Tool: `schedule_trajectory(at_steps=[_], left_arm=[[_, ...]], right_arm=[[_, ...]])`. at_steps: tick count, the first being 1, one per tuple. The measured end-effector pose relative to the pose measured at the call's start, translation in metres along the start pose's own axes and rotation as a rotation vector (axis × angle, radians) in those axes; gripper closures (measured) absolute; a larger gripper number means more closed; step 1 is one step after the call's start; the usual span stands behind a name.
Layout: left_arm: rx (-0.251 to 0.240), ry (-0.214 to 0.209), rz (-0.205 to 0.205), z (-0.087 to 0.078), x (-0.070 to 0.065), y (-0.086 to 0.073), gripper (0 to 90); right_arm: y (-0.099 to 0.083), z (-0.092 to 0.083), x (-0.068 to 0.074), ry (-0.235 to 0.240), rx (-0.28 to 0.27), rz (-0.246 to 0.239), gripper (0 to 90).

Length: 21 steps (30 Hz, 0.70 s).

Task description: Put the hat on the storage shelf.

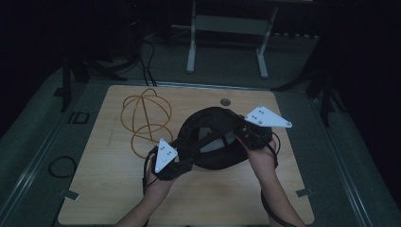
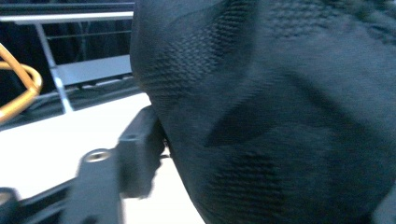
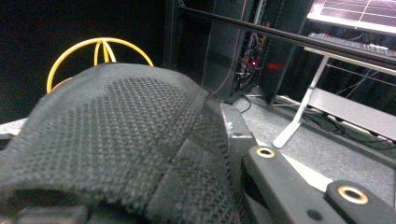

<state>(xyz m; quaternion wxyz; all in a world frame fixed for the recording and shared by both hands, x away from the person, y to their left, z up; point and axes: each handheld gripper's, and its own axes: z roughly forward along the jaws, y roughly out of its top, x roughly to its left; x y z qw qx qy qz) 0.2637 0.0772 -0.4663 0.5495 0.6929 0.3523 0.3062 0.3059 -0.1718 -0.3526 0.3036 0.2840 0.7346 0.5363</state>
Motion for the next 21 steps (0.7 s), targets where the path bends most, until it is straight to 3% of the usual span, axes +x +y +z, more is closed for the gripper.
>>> schedule_trajectory(at_steps=[7, 18, 21], left_arm=[[-0.007, 0.061, -0.037, 0.002, 0.006, 0.008, 86.4], [0.002, 0.028, -0.048, -0.002, 0.008, 0.019, 89.5], [0.004, 0.015, -0.044, -0.003, 0.006, 0.023, 89.6]], right_arm=[[-0.003, -0.001, 0.004, 0.004, 0.011, -0.012, 89.8], [-0.019, -0.005, 0.003, 0.030, 0.010, 0.029, 89.0], [-0.023, -0.007, 0.000, 0.035, 0.001, 0.046, 84.7]])
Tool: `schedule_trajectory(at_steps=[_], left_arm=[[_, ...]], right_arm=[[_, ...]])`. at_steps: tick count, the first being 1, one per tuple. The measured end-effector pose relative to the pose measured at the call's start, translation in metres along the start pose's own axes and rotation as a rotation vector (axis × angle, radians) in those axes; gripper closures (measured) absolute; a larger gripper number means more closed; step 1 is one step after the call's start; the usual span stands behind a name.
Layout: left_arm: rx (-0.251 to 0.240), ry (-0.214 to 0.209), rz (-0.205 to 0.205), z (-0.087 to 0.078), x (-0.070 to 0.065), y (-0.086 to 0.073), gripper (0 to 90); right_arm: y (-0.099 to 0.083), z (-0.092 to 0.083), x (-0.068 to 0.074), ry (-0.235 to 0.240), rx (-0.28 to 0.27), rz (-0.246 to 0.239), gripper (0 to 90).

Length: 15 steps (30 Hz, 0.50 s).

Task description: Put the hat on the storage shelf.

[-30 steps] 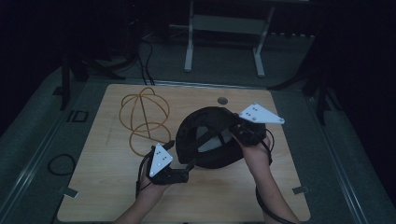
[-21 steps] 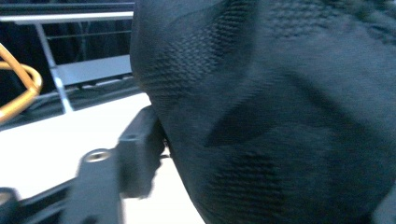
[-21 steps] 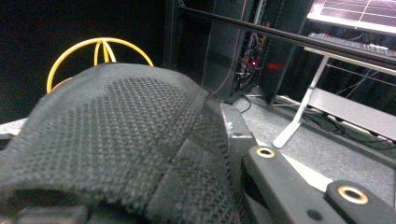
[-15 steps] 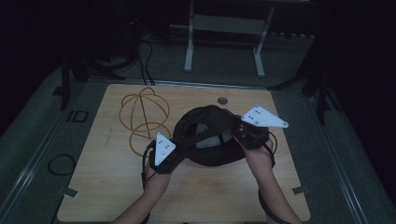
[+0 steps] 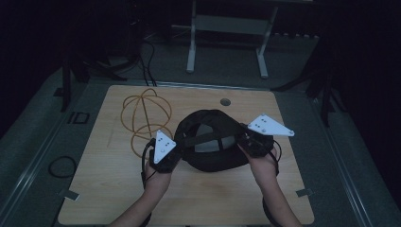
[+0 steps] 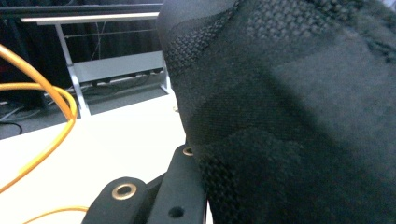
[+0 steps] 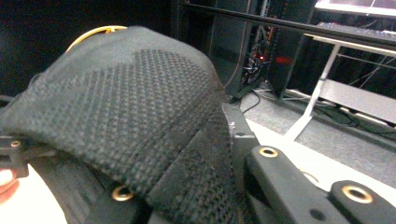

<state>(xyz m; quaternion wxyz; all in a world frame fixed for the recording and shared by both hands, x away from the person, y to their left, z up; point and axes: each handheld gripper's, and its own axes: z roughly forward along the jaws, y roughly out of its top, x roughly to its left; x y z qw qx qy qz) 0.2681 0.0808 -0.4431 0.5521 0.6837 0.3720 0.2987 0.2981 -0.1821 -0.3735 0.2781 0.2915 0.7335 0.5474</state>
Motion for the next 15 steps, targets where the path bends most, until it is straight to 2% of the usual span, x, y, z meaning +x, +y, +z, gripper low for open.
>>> schedule_trajectory(at_steps=[1, 3, 4, 6, 8, 9, 10, 11, 14, 15], left_arm=[[0.000, 0.000, 0.000, 0.000, 0.000, 0.000, 89.6], [-0.011, 0.001, 0.010, -0.002, -0.002, 0.005, 89.6], [-0.011, 0.001, 0.010, -0.002, -0.002, 0.005, 89.6], [-0.017, -0.007, -0.007, -0.003, -0.003, 0.010, 89.6], [-0.020, -0.013, -0.020, -0.003, -0.002, 0.012, 89.6], [-0.025, -0.013, -0.014, -0.004, -0.002, 0.014, 89.6], [-0.025, -0.013, -0.014, -0.004, -0.002, 0.014, 89.6], [-0.042, -0.018, -0.020, -0.005, -0.002, 0.017, 89.6], [-0.043, -0.019, -0.021, -0.005, -0.002, 0.018, 89.6], [-0.044, -0.021, -0.012, -0.006, -0.002, 0.021, 89.6]], right_arm=[[0.000, 0.000, 0.000, 0.000, 0.000, 0.000, 84.7], [-0.003, -0.002, -0.001, -0.002, -0.003, 0.000, 77.5], [-0.003, -0.002, -0.001, -0.002, -0.003, 0.000, 77.5], [-0.006, -0.004, -0.001, -0.006, 0.003, 0.002, 66.9], [-0.007, -0.004, 0.000, -0.011, 0.007, -0.002, 63.4], [-0.010, -0.004, 0.000, 0.001, 0.011, 0.001, 57.3], [-0.010, -0.004, 0.000, 0.001, 0.011, 0.001, 57.3], [-0.013, -0.004, 0.000, 0.008, 0.013, -0.007, 50.1], [-0.015, -0.004, 0.001, 0.014, 0.020, -0.006, 48.1], [-0.021, -0.005, 0.001, 0.025, 0.032, 0.013, 42.4]])
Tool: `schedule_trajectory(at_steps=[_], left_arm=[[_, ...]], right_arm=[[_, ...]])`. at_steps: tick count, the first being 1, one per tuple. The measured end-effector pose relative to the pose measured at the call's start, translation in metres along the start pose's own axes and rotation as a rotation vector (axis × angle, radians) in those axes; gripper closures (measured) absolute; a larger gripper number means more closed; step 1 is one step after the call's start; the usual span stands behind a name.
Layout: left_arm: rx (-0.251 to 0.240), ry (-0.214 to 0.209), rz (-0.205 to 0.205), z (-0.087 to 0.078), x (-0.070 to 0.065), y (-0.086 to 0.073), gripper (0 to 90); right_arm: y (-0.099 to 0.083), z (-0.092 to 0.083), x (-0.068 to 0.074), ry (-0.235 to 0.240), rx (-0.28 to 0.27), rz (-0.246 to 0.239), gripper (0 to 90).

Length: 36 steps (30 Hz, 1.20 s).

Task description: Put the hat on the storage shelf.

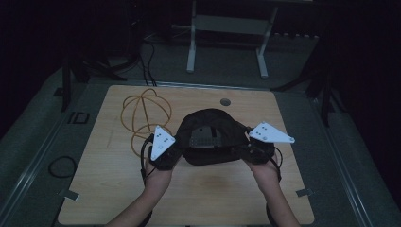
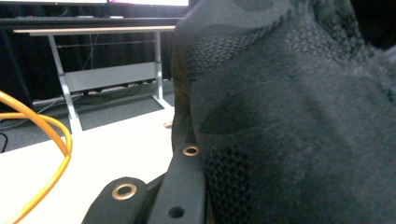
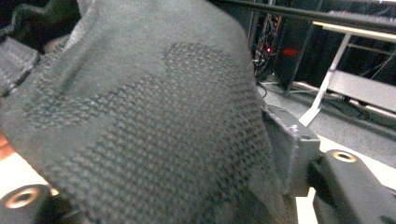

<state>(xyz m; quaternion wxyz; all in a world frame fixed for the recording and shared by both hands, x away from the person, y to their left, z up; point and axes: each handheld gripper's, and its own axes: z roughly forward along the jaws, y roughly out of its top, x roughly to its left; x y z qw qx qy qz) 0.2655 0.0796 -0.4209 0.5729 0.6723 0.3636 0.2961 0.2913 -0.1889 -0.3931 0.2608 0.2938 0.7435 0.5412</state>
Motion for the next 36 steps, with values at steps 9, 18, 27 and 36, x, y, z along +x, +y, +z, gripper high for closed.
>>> schedule_trajectory(at_steps=[9, 18, 27, 36], left_arm=[[-0.007, 0.005, 0.013, -0.001, -0.003, 0.006, 89.7], [-0.007, 0.007, 0.031, -0.007, 0.001, 0.013, 89.7], [-0.006, -0.052, 0.100, -0.012, 0.008, 0.009, 89.6], [-0.003, -0.296, 0.176, -0.018, 0.026, 0.000, 89.5]], right_arm=[[-0.018, -0.008, 0.001, 0.020, 0.012, 0.012, 29.0], [-0.046, -0.028, 0.009, 0.111, 0.089, -0.008, 26.2], [-0.056, -0.067, 0.005, 0.197, 0.063, -0.060, 31.9], [-0.037, -0.081, -0.012, 0.186, 0.010, -0.095, 42.2]])
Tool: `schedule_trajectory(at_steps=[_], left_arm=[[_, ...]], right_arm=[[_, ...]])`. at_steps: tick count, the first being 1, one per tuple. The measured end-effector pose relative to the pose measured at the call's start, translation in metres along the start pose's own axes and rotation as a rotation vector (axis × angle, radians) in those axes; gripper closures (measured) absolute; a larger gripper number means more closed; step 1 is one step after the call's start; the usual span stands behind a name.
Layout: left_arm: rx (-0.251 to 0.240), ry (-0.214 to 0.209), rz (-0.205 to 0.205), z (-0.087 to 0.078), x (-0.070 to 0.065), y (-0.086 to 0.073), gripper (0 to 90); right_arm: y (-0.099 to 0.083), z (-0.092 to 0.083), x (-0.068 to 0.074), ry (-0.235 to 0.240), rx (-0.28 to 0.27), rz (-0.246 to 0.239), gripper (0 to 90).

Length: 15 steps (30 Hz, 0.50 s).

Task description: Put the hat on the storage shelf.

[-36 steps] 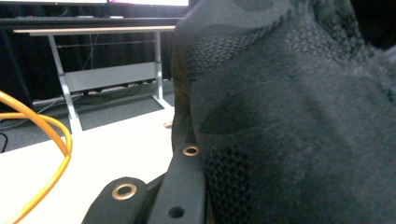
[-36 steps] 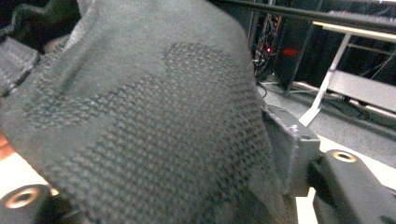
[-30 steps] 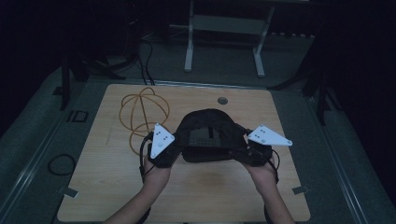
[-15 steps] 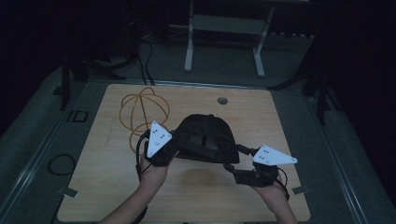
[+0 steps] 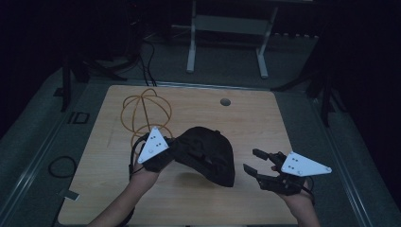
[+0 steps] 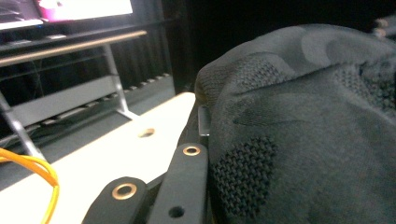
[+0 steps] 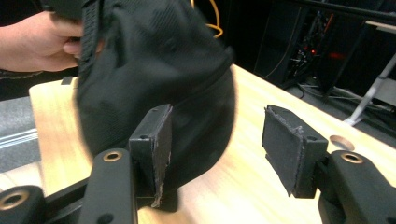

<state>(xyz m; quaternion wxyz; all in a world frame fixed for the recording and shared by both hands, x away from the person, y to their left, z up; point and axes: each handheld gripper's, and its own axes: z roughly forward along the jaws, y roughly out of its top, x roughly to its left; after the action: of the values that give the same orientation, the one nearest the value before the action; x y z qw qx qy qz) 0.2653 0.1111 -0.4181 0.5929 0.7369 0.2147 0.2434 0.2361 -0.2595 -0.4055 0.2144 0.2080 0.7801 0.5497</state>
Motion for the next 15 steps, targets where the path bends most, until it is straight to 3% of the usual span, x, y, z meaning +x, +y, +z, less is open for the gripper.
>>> schedule_trajectory(at_steps=[3, 7, 11, 15], left_arm=[[-0.001, -0.081, 0.019, -0.004, 0.004, -0.003, 89.5], [-0.004, -0.212, 0.008, -0.007, 0.007, -0.006, 89.5], [-0.009, -0.281, 0.008, -0.008, 0.007, -0.007, 89.5], [-0.008, -0.326, 0.011, -0.007, 0.003, -0.007, 89.6]], right_arm=[[0.009, 0.001, 0.000, 0.021, -0.012, -0.014, 43.8], [0.020, 0.006, 0.010, 0.100, -0.028, -0.067, 45.0], [0.028, 0.018, 0.024, 0.202, -0.028, -0.113, 44.9], [0.032, 0.031, 0.036, 0.249, 0.000, -0.172, 44.0]])
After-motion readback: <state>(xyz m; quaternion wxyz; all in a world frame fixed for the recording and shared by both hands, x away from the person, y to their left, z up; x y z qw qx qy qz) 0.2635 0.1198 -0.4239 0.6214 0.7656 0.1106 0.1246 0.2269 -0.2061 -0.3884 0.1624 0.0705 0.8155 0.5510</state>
